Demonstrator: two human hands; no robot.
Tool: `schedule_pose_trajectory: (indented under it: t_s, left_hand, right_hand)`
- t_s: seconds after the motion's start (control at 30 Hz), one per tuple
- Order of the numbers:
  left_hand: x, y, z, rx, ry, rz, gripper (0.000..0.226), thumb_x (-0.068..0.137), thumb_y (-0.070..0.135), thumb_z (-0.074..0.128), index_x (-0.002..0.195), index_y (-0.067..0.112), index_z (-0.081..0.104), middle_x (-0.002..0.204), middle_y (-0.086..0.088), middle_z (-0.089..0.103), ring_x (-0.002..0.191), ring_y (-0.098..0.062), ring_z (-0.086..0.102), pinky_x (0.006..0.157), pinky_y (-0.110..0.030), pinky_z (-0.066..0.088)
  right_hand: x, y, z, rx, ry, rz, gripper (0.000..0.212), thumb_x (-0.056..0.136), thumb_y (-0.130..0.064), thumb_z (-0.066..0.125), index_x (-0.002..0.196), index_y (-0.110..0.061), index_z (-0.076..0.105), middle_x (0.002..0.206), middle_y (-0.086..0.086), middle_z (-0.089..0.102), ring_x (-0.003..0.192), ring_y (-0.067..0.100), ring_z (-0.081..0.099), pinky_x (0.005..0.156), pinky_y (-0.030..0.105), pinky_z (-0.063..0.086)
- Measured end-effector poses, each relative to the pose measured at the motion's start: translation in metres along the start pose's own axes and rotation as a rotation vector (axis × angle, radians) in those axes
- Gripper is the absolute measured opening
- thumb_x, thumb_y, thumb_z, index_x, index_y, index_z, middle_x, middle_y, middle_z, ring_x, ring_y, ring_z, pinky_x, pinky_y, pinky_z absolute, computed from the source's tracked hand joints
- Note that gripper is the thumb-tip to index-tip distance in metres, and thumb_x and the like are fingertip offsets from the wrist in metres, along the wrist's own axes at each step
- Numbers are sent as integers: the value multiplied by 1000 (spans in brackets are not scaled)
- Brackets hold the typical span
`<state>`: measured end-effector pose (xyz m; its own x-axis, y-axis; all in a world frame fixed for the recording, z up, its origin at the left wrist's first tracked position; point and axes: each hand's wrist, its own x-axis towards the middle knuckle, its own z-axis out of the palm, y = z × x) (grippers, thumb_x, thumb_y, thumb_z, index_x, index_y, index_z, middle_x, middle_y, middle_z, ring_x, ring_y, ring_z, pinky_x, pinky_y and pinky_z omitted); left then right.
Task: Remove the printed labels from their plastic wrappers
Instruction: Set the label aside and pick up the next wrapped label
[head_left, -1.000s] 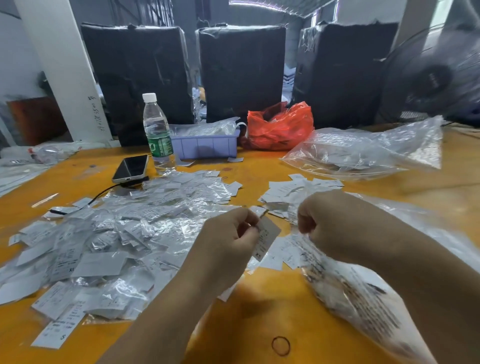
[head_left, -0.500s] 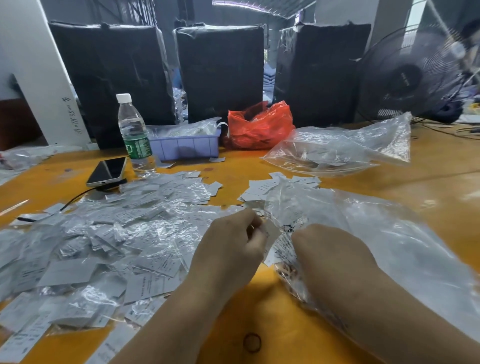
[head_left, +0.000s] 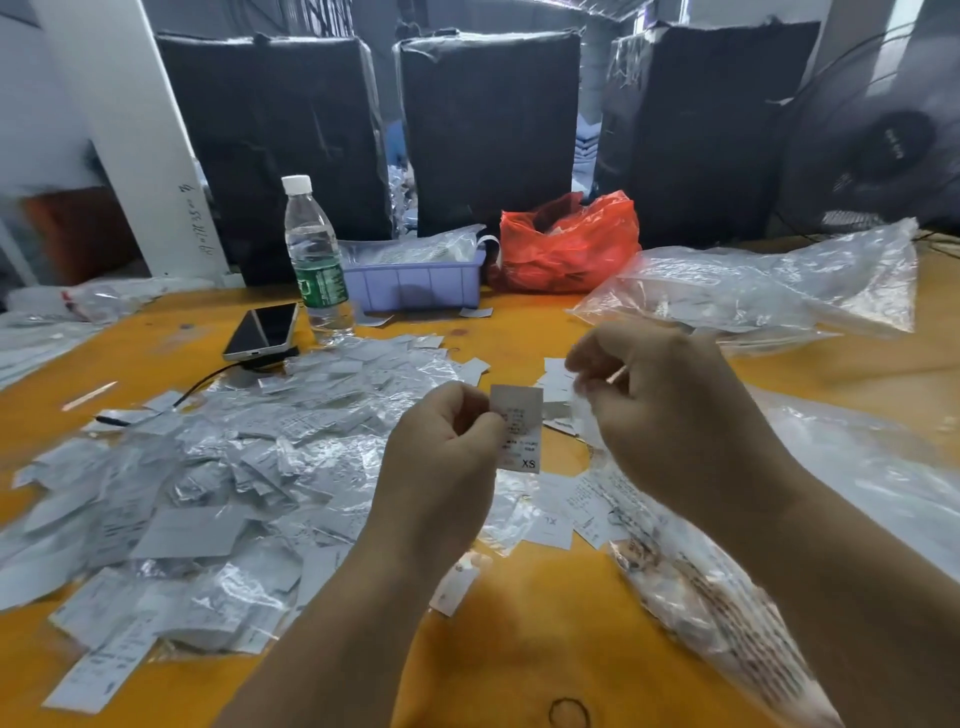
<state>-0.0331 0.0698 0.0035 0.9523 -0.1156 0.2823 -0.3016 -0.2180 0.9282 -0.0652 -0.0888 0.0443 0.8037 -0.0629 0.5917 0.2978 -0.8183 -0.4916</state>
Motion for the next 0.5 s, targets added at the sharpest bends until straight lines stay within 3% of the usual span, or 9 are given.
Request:
schedule_pose_trajectory:
  t_s: [0.13,0.23,0.3,0.37,0.5]
  left_hand:
    - [2,0,-4,25,29,-9,12,88,13,55,84,17,65,77,3,68,61,-2,54,55,-20,47]
    - [4,0,-6,18,54,-37,10,89,14,57,84,17,65,76,1,67,63,-7,54,57,-28,46]
    - [6,0,-7,12,80,-42,10,89,16,57,85,21,64,74,5,67,58,-3,53,53,-23,42]
    - [8,-1,-8,-3,132,-47,13,89,17,58,91,29,59,72,6,65,53,1,53,47,-19,42]
    - [7,-5,-12,84,169,-21,27,91,11,52,95,38,52,64,5,59,50,-3,50,43,-18,40]
  right_hand:
    - [15,-4,19,231,-6,56,24,87,2,58,97,-17,69,79,-6,68,69,13,65,63,36,57]
    - [12,4,29,569,-111,276,32,85,9,58,96,-19,67,85,0,68,68,16,66,56,36,58]
    - [11,10,33,803,-189,421,37,83,16,57,97,-16,68,85,4,65,64,13,64,57,29,57]
    - [11,16,34,999,-216,518,39,82,22,54,100,-10,67,79,6,61,61,13,63,62,31,57]
    - [7,15,35,1200,-282,577,40,82,26,48,104,-3,64,71,8,57,59,17,59,60,29,57]
